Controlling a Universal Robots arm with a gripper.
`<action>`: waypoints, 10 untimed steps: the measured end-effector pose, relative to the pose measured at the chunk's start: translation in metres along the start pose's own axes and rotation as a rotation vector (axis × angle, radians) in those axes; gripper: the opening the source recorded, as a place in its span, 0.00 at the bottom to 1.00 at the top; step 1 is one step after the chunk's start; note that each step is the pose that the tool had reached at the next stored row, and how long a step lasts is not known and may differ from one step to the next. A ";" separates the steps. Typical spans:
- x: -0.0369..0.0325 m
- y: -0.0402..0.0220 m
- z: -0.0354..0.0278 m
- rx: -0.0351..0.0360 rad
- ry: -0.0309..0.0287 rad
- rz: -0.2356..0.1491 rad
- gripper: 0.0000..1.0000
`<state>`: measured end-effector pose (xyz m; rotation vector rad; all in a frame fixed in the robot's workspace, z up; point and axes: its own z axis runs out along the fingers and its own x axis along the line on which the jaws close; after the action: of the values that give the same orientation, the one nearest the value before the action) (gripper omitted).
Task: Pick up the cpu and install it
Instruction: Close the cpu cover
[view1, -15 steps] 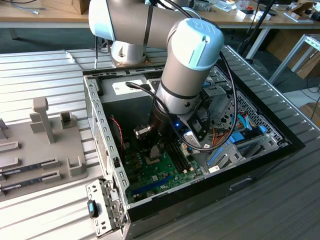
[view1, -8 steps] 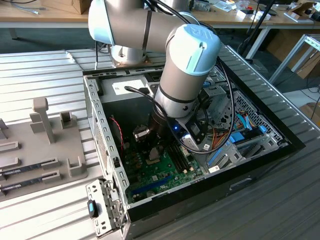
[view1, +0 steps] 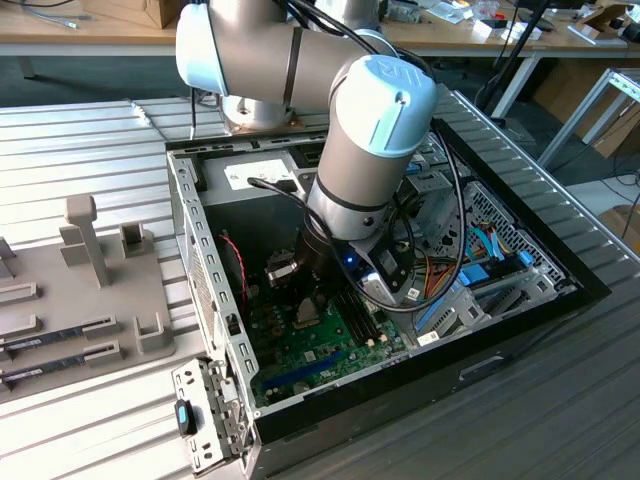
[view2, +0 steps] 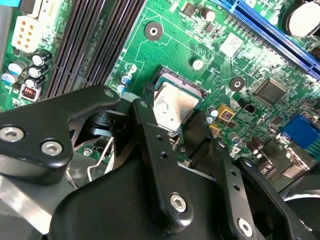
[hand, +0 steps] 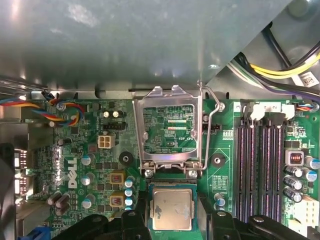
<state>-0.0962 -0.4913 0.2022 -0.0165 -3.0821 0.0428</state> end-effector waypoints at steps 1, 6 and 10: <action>0.0004 -0.0008 0.0005 0.0000 0.0000 0.000 0.47; 0.0004 -0.0047 0.0022 0.0003 0.0001 0.000 0.47; 0.0003 -0.0054 0.0032 0.0002 0.0001 0.000 0.47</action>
<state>-0.0968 -0.4968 0.1992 -0.0164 -3.0820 0.0430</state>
